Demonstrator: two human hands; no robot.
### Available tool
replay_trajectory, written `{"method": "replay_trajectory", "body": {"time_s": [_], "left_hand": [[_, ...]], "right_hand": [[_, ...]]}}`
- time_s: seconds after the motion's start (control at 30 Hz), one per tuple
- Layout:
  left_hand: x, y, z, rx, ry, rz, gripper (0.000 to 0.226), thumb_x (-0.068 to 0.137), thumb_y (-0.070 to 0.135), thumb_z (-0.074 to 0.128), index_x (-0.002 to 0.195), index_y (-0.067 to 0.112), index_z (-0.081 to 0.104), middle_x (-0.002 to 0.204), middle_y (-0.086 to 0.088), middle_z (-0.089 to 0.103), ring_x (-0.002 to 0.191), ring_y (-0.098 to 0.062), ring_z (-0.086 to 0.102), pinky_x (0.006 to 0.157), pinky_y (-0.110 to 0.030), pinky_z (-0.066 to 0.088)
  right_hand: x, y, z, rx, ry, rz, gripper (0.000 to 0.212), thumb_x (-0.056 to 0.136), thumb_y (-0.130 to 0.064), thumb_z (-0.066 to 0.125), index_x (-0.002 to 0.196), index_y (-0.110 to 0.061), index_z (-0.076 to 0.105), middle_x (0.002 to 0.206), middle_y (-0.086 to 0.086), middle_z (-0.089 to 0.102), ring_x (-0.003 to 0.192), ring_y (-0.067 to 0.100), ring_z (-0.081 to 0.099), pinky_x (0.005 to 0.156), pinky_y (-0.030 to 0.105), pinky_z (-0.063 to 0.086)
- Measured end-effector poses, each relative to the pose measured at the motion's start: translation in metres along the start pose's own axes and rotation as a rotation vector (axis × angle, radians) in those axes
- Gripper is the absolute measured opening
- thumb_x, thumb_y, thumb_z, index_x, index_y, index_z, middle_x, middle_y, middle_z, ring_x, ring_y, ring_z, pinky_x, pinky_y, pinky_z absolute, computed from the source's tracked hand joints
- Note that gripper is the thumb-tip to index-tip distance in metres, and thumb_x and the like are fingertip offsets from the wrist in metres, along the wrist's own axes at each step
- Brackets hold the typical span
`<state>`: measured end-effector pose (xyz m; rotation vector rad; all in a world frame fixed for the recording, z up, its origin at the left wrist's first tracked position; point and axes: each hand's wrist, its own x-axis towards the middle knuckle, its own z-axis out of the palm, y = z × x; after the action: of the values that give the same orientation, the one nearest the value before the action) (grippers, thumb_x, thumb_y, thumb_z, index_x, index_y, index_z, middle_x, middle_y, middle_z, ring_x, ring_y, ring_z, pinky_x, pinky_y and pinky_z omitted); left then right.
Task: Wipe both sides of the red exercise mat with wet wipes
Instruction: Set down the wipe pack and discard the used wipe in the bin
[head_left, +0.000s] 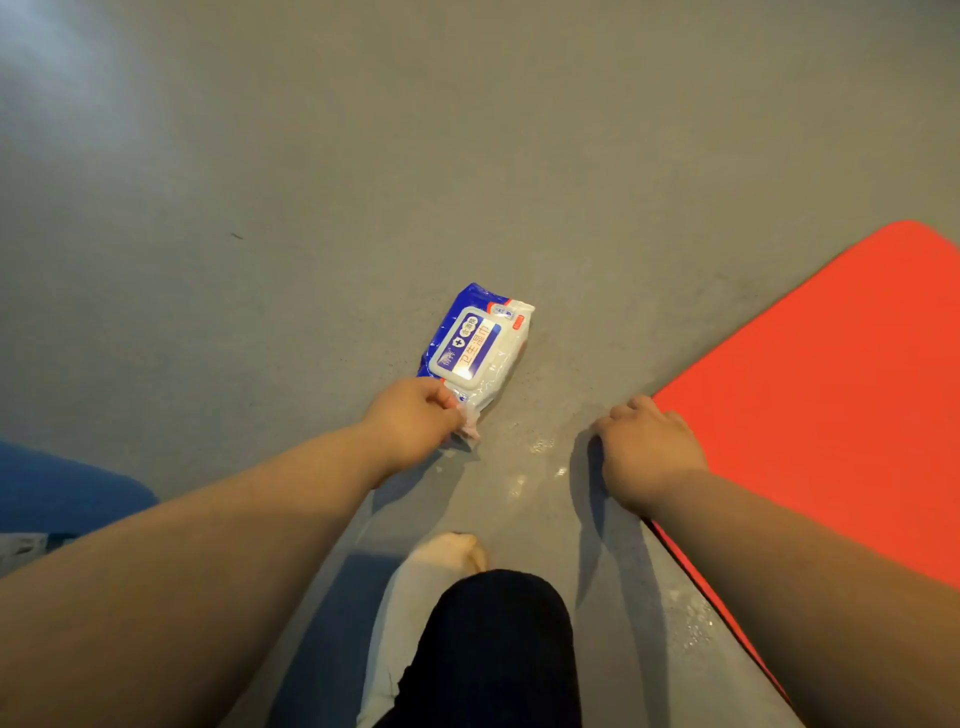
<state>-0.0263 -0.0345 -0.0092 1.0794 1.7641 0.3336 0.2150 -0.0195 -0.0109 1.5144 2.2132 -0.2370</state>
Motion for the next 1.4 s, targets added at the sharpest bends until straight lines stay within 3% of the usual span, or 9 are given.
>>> {"method": "replay_trajectory", "body": {"time_s": [0.13,0.27,0.43,0.67,0.8,0.9,1.0,1.13,1.4], "left_hand": [[0.016,0.022,0.029,0.058,-0.088,0.089,0.008,0.090,0.028,0.064,0.087,0.022,0.065,0.092,0.000,0.067,0.093,-0.017,0.061,0.069,-0.024,0.046],[0.025,0.053,0.065,0.128,-0.175,0.181,0.010,0.091,0.024,0.063,0.085,0.016,0.066,0.084,-0.004,0.072,0.084,-0.020,0.066,0.081,-0.035,0.050],[0.024,0.088,0.105,0.277,-0.247,0.310,0.010,0.091,0.020,0.062,0.086,0.011,0.066,0.078,-0.002,0.071,0.070,-0.014,0.064,0.063,-0.022,0.047],[0.029,0.099,0.122,0.354,-0.251,0.361,0.015,0.091,0.022,0.064,0.090,0.009,0.070,0.056,0.012,0.063,0.047,0.004,0.055,0.046,-0.009,0.036],[0.037,0.093,0.111,0.514,-0.153,0.343,0.042,0.087,0.034,0.067,0.124,0.015,0.060,0.120,-0.006,0.063,0.106,-0.020,0.059,0.092,-0.028,0.045],[0.046,0.076,0.077,0.949,0.107,0.364,0.080,0.082,0.053,0.066,0.148,0.032,0.026,0.158,-0.007,0.013,0.144,-0.036,0.013,0.112,-0.057,0.020],[0.059,0.050,0.036,0.865,0.116,0.113,0.118,0.071,0.056,0.074,0.149,0.039,-0.012,0.159,-0.009,-0.010,0.143,-0.043,0.010,0.108,-0.061,0.024],[0.069,0.021,0.001,0.593,0.141,0.100,0.106,0.070,0.042,0.073,0.150,0.030,0.005,0.135,-0.012,0.045,0.116,-0.033,0.050,0.096,-0.043,0.045],[0.048,0.025,-0.058,0.256,0.611,0.174,0.070,0.088,0.036,0.061,0.148,0.024,0.026,0.133,-0.015,0.042,0.117,-0.032,0.047,0.095,-0.038,0.040]], "right_hand": [[-0.033,0.037,0.002,0.221,0.305,0.105,0.023,0.073,-0.024,0.047,0.085,-0.013,0.065,0.105,0.005,0.060,0.113,0.032,0.048,0.084,0.042,0.048],[-0.077,0.075,0.010,0.465,0.398,0.398,0.033,0.081,-0.006,0.052,0.111,-0.012,0.063,0.146,0.022,0.035,0.131,0.038,0.038,0.105,0.038,0.035],[-0.118,0.108,0.016,0.533,0.483,0.613,0.048,0.084,0.000,0.048,0.126,-0.020,0.060,0.109,0.016,0.058,0.097,0.036,0.058,0.081,0.035,0.042],[-0.167,0.139,0.017,0.555,0.478,0.925,0.050,0.085,-0.004,0.045,0.129,-0.025,0.059,0.128,0.018,0.052,0.111,0.036,0.055,0.090,0.036,0.044],[-0.144,0.112,-0.002,0.561,0.472,0.775,0.052,0.085,-0.003,0.047,0.131,-0.023,0.056,0.144,0.012,0.042,0.126,0.029,0.048,0.100,0.031,0.038],[-0.099,0.074,-0.019,0.561,0.339,0.549,0.053,0.085,-0.011,0.049,0.136,-0.024,0.050,0.154,0.001,0.028,0.129,0.025,0.044,0.101,0.034,0.039],[-0.056,0.033,-0.028,0.452,0.235,0.404,0.041,0.086,-0.016,0.048,0.126,-0.021,0.055,0.158,0.002,0.014,0.132,0.028,0.031,0.101,0.037,0.037],[-0.016,-0.003,-0.023,0.266,0.124,0.220,0.041,0.091,-0.018,0.042,0.131,-0.019,0.051,0.160,0.002,0.001,0.146,0.027,0.000,0.118,0.045,0.007],[0.010,-0.015,-0.017,-0.020,-0.086,0.081,0.033,0.084,-0.018,0.050,0.115,-0.021,0.060,0.122,0.002,0.060,0.121,0.025,0.048,0.107,0.036,0.026]]}}
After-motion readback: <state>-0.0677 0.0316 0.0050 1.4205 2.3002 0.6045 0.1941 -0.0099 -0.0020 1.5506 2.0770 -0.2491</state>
